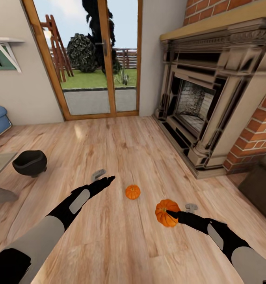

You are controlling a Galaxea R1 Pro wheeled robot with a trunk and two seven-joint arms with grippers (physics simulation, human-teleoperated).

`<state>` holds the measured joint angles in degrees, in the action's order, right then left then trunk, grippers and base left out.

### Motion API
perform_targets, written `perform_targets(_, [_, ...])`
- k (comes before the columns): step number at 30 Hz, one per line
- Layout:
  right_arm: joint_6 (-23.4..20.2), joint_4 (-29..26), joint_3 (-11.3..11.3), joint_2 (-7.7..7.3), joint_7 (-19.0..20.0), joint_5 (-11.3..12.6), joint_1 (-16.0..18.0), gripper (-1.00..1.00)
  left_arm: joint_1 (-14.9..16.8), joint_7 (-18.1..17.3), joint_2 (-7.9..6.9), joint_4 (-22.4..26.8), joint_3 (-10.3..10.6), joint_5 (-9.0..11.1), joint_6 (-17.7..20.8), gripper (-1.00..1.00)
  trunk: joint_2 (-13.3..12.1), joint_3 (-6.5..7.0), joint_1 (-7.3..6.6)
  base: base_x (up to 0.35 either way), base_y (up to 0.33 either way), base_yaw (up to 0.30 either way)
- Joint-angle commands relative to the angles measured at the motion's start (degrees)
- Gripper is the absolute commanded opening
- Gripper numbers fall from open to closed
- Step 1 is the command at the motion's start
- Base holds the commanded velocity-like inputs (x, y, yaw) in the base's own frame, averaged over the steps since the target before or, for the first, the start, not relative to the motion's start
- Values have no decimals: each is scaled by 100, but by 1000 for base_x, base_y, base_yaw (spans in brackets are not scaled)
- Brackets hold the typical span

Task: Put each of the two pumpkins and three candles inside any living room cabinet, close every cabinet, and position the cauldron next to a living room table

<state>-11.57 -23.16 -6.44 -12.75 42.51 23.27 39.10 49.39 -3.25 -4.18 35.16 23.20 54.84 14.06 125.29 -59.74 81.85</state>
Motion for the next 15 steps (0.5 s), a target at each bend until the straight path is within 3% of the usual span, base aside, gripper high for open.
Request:
perform_targets(1, [-3, -2, 9, 0, -6, 20, 1, -100, 0, 0, 1, 0, 0, 0, 0, 100, 0, 0, 0, 337, 0, 0])
perform_targets(15, [-3, -5, 2, 35, -23, 20, 1, -100, 0, 0, 2, 0, 0, 0, 0, 100, 0, 0, 0, 337, 0, 0])
